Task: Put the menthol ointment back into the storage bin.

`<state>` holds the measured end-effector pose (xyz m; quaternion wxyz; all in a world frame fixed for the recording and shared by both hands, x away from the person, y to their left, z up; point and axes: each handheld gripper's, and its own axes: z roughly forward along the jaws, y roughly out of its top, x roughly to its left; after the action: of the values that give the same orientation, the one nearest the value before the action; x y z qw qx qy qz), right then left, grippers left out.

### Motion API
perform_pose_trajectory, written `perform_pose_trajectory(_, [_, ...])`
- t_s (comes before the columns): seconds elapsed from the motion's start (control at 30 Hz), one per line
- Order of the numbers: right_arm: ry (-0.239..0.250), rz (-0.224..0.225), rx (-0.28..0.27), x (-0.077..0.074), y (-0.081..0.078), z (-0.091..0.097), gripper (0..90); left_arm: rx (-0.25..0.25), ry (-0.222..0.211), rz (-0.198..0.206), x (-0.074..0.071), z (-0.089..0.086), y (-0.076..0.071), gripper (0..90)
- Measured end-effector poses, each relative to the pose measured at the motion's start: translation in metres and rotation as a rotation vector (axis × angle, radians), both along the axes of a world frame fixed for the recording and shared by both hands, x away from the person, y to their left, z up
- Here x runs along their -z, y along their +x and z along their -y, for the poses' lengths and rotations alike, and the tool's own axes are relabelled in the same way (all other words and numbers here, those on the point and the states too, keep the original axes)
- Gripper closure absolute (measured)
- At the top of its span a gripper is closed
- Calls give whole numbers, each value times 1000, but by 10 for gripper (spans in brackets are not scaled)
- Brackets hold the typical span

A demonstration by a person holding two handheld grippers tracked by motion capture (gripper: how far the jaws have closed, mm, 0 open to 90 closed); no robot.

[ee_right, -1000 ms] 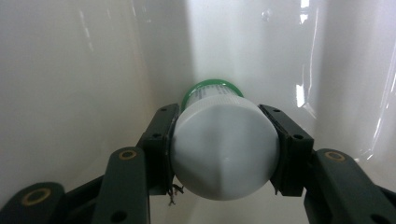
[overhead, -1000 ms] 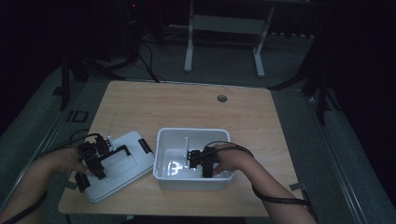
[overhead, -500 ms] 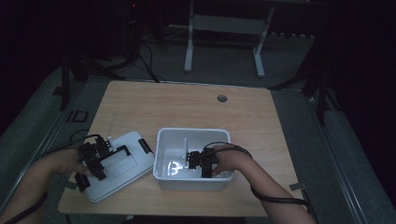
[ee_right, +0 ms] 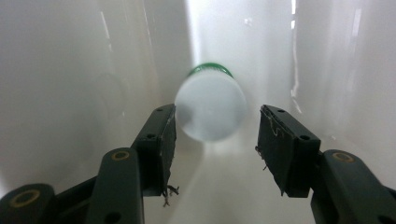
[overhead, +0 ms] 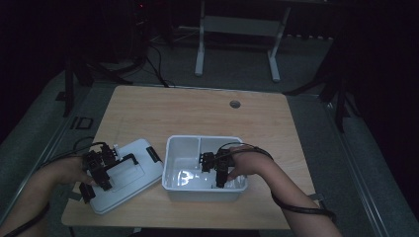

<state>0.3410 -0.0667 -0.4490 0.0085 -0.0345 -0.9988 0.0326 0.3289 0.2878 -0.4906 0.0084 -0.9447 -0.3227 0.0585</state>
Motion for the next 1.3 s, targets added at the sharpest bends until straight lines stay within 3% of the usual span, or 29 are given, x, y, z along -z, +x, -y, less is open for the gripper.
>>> perform_pose_trajectory(0.33, [65,47,7,-30,1,19,412,1,13,0,-2,-1,0,357])
perform_pose_trajectory(0.7, [106,69,69,-54,4,54,377,-10,8,2,-5,-4,0,357])
perform_pose_trajectory(0.97, [143,105,135,-69,8,89,267,-28,0,8,-12,-7,1,356])
perform_pose_trajectory(1.1, [152,96,160,-68,9,110,175,-36,-13,7,-14,-10,3,356])
perform_pose_trajectory(1.17, [131,102,165,-65,8,120,148,-40,-11,-2,-14,-10,4,356])
perform_pose_trajectory(1.3, [124,100,197,-57,9,137,145,-47,-22,6,-15,-11,5,356])
